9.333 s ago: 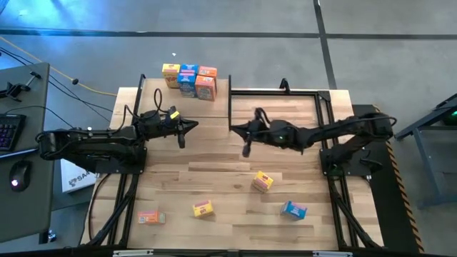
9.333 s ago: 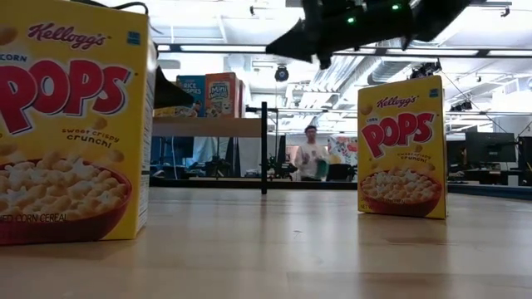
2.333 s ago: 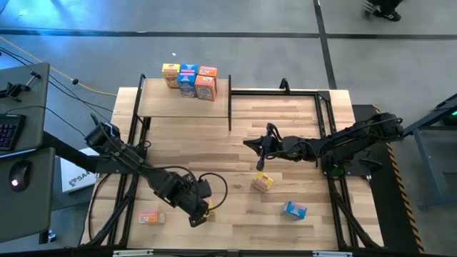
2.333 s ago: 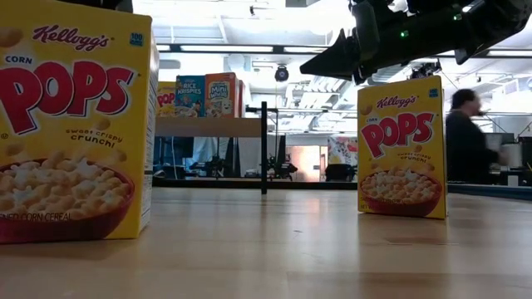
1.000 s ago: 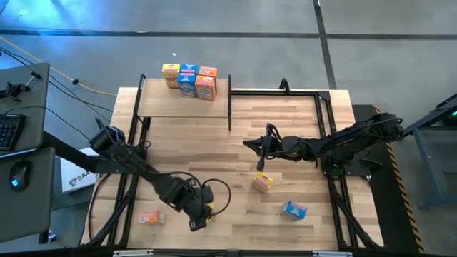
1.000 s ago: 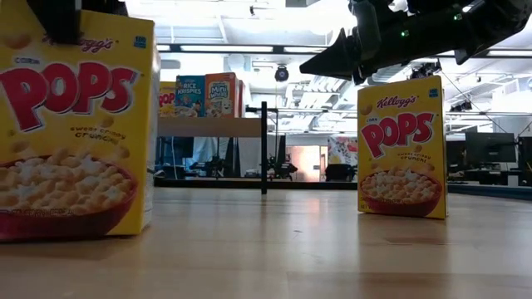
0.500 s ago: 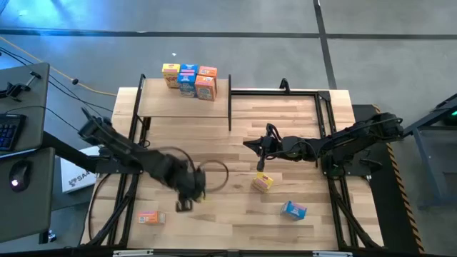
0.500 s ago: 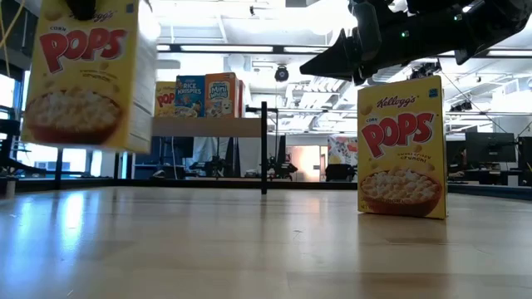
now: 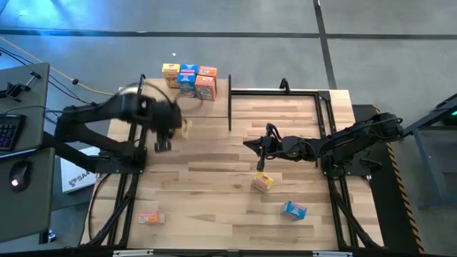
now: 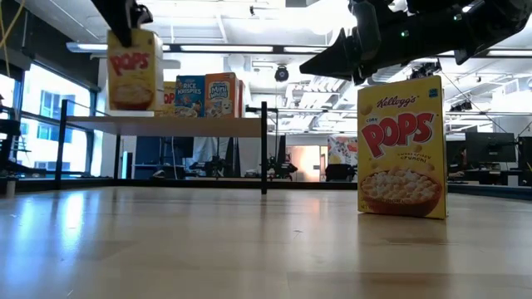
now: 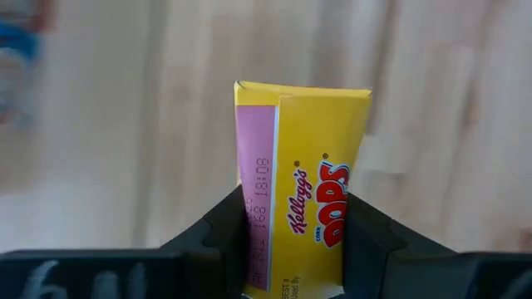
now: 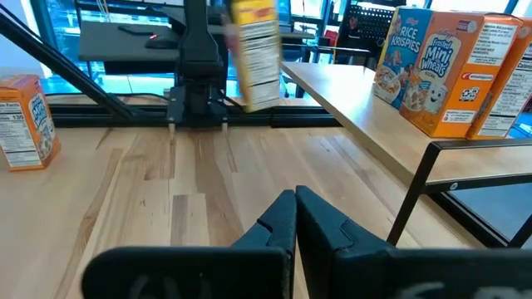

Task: Stack cereal on shelf
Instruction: Put the left yellow cereal box on the shelf aligned with the other yellow cereal box

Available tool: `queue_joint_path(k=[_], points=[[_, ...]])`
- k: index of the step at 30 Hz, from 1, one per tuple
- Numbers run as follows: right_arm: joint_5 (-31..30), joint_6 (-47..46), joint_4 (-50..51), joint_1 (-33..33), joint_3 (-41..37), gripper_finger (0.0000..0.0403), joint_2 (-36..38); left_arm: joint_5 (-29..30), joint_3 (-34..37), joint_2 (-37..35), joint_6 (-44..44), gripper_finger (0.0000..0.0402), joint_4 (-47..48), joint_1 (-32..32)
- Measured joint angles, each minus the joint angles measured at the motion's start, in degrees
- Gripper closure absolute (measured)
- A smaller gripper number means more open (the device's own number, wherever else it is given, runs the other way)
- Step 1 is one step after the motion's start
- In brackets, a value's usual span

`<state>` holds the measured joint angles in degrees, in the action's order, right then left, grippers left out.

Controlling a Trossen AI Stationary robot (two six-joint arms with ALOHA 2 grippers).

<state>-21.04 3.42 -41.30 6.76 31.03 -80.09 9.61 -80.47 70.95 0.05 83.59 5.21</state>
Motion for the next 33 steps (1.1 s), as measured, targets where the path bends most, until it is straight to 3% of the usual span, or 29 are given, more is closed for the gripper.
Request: queue_joint_path(k=[6, 11, 15, 23, 33], points=[[0.00, 0.25, -0.02, 0.00, 0.00, 0.0403, 0.00, 0.22, 0.02, -0.95, 13.89, 0.0278, -0.17, 15.82], [0.00, 0.35, 0.04, -0.02, 0.00, 0.0403, 0.00, -2.94, -0.19, -0.39, 21.39, 0.0278, -1.59, 24.48], [0.02, 0.44, 0.34, 0.00, 0.00, 0.0403, 0.00, -4.43, -1.57, -0.08, 24.25, 0.0279, -1.83, 27.57], [0.00, 0.44, 0.35, -0.02, 0.00, 0.0403, 0.00, -0.79, -7.13, 0.60, 27.34, 0.0279, -2.41, 30.38], [0.02, 0.02, 0.35, -0.02, 0.00, 0.0403, 0.00, -1.09, -7.41, 5.59, 30.08, 0.0279, -1.12, 36.51]])
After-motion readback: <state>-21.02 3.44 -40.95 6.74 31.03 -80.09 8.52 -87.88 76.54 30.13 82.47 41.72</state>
